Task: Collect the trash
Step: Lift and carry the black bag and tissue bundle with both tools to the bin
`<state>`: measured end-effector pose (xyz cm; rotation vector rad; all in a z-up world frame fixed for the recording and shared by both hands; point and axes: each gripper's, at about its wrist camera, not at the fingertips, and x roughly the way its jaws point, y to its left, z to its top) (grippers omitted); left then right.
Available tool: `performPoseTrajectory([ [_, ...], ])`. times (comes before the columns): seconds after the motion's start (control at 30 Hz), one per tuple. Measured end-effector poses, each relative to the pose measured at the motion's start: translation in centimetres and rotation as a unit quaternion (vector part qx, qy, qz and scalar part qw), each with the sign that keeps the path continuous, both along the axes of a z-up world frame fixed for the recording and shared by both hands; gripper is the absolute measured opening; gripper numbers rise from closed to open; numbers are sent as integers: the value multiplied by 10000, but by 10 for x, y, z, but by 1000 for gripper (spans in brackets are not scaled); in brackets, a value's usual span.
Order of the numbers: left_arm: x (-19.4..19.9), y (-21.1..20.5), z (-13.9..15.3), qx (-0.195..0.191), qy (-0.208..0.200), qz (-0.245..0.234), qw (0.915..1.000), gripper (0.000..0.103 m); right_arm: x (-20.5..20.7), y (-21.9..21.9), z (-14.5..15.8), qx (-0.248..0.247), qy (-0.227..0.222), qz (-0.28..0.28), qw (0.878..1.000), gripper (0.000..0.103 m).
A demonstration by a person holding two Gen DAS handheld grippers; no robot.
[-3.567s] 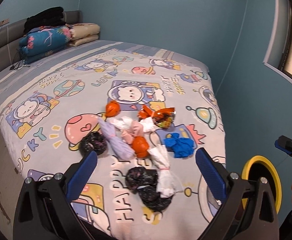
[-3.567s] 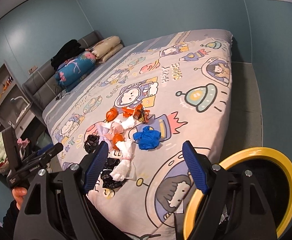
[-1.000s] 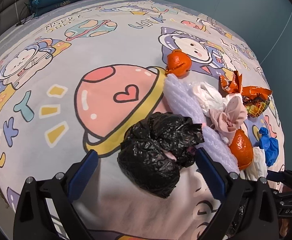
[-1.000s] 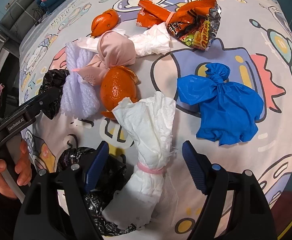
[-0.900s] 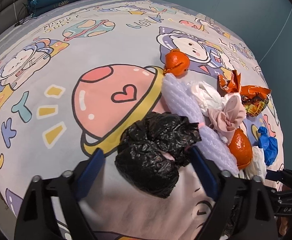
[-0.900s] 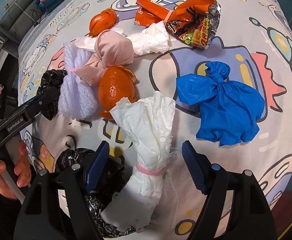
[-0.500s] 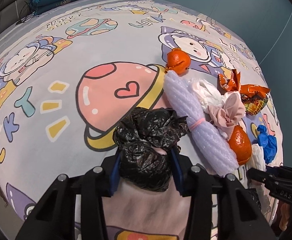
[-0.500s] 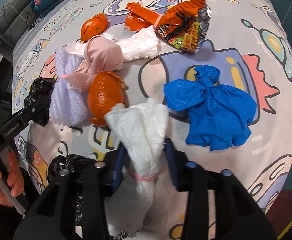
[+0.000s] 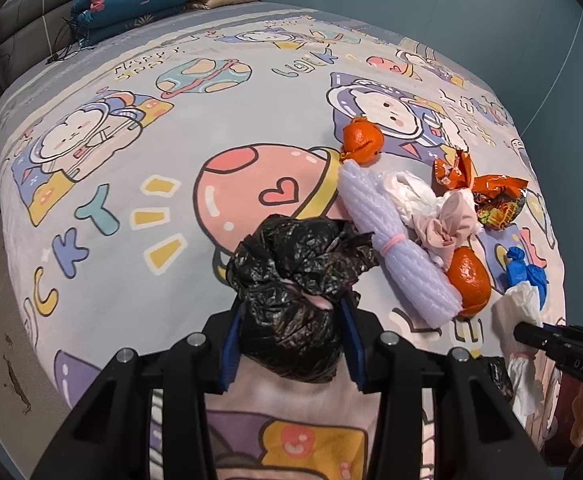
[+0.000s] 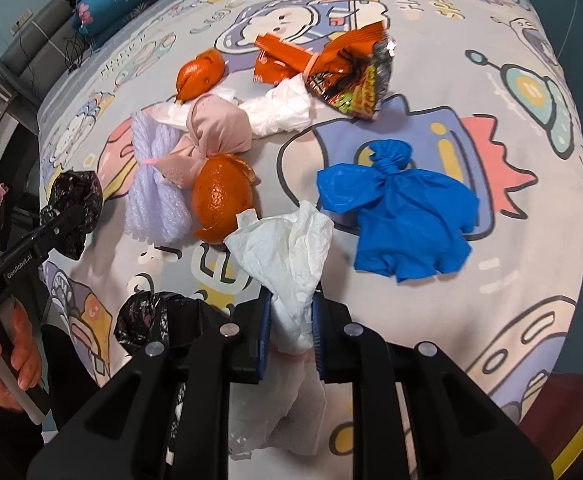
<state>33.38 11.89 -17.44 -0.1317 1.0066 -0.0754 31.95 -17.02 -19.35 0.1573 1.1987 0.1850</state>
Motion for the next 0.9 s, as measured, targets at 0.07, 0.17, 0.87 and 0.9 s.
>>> performPoseTrajectory([
  [0.07,-4,-1,4,71,-37,-5,10000,40,-3,-4,4,60,-47,-25,10000,16],
  [0.17,-10,-6,9,184,-90,-64,9998,40,-9,-10,12,207,-122,-28,9997,16],
  [0.87,-48,-64,43,118,-191,-501,9985,40,-54,-43,56,532,-514,9,9973,16],
  [0.9,-50,-68,45,99,-206,-540,9983,40,-57,-45,58,530,-541,-3,9971,16],
])
